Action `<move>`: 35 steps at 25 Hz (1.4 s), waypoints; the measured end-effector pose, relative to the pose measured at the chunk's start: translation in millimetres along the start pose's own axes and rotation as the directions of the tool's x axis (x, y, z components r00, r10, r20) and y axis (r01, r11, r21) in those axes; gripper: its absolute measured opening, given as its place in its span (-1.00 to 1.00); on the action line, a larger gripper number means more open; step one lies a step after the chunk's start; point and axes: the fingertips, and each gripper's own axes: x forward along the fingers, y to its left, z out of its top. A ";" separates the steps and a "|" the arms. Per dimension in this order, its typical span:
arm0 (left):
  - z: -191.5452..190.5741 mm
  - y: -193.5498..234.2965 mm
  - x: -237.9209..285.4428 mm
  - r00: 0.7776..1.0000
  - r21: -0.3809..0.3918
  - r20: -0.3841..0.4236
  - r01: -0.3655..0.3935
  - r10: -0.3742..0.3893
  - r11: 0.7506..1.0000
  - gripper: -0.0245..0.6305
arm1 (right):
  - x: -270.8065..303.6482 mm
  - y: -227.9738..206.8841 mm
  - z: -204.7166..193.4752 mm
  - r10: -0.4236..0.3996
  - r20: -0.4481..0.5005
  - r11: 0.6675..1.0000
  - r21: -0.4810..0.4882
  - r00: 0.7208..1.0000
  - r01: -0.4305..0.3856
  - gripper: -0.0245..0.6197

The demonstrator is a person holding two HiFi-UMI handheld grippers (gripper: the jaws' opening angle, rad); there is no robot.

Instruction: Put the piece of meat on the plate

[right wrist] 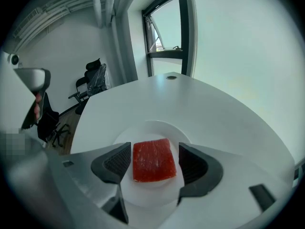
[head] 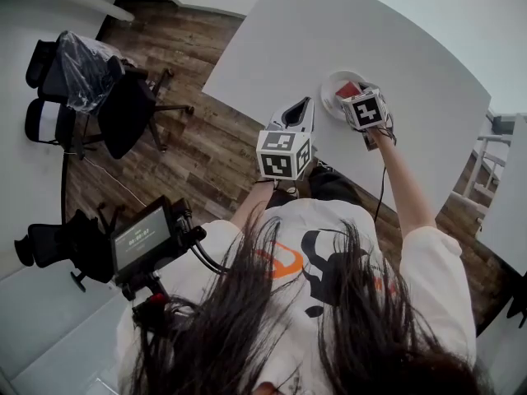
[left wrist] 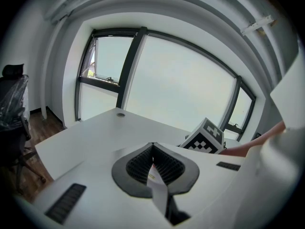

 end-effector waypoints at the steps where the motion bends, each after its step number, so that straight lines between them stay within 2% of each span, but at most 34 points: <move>1: -0.2 -0.2 -0.4 1.000 0.000 0.000 -0.001 0.001 1.000 -0.91 | -2.5 -1.3 1.7 0.003 0.008 1.000 0.023 1.000 -0.003 0.05; 4: -2.6 -8.9 -7.8 1.000 0.001 0.005 0.005 -0.005 1.000 -0.91 | -22.3 -2.4 2.0 0.016 0.044 0.994 0.111 0.999 -0.021 0.05; 7: -3.0 -17.8 -15.8 1.000 0.006 0.016 0.017 -0.018 1.000 -0.91 | -46.8 2.4 5.0 0.030 0.131 0.980 0.189 0.991 -0.055 0.05; 13: -9.3 -22.2 -30.5 0.999 0.015 0.024 0.029 -0.030 0.999 -0.91 | -93.5 16.7 11.4 -0.039 0.274 0.943 0.329 0.961 -0.056 0.03; 14: -9.9 -23.4 -33.0 0.999 0.018 0.027 0.033 -0.033 0.999 -0.91 | -101.2 18.7 10.4 -0.057 0.296 0.933 0.356 0.953 -0.054 -0.22; 19: -5.9 -38.8 -79.4 0.996 0.039 0.064 0.064 -0.066 0.997 -0.91 | -160.7 60.8 1.4 -0.100 0.373 0.899 0.430 0.922 -0.076 -0.24; 21: -5.9 -43.5 -96.7 0.994 0.046 0.075 0.076 -0.080 0.996 -0.91 | -182.5 77.9 0.0 -0.121 0.408 0.882 0.462 0.905 -0.090 -0.53; 24: -13.3 -41.3 -98.6 0.993 0.054 0.077 0.090 -0.094 0.994 -0.91 | -188.6 90.4 -2.5 -0.140 0.444 0.858 0.501 0.885 -0.116 -0.58; 26: -19.5 -40.2 -97.9 0.992 0.061 0.069 0.098 -0.103 0.993 -0.91 | -189.9 97.0 -5.3 -0.150 0.457 0.839 0.528 0.877 -0.132 -0.81; 30: -34.3 -35.0 -100.9 0.993 0.065 0.044 0.106 -0.109 0.992 -0.91 | -189.0 118.3 -14.9 -0.136 0.466 0.798 0.575 0.874 -0.182 -0.82; 31: -38.5 -33.4 -101.8 0.993 0.061 0.039 0.110 -0.113 0.992 -0.91 | -188.6 123.5 -18.3 -0.135 0.468 0.790 0.583 0.873 -0.190 -0.88; 35: -64.6 -38.7 -130.4 0.988 0.047 0.025 0.149 -0.150 0.988 -0.91 | -205.4 158.2 -43.2 -0.154 0.476 0.770 0.607 0.866 -0.196 -0.90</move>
